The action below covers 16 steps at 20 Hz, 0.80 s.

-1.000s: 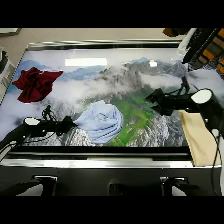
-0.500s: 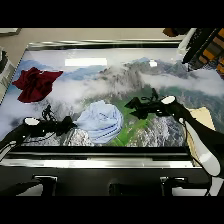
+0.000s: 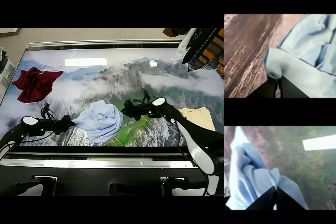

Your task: Fold the clothes and pants, and hang the long-sleeved shirts on hangers.

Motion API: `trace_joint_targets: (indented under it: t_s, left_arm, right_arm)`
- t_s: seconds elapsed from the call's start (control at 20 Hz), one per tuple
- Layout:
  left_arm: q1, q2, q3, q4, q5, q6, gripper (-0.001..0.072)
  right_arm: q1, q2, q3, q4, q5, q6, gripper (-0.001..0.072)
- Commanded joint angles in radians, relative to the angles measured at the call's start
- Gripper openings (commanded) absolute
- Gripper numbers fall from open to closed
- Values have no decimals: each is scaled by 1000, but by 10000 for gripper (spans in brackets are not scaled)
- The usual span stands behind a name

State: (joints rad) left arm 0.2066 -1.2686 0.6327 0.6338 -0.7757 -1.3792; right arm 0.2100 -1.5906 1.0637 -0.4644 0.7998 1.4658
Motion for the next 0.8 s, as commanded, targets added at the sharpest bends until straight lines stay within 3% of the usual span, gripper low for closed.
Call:
trace_joint_targets:
  t_s: [0.0, 0.4, 0.75]
  left_arm:
    - [13, 52, 81, 101, -37, -20, 23]
    - [43, 291, 517, 423, -152, -218, 23]
    - [43, 554, 726, 562, -230, -394, 23]
  right_arm:
    - [-56, 133, 26, -79, -45, -3, 30]
    - [-103, 572, 166, -364, -27, 50, 31]
    - [-103, 905, 279, -475, 42, 128, 31]
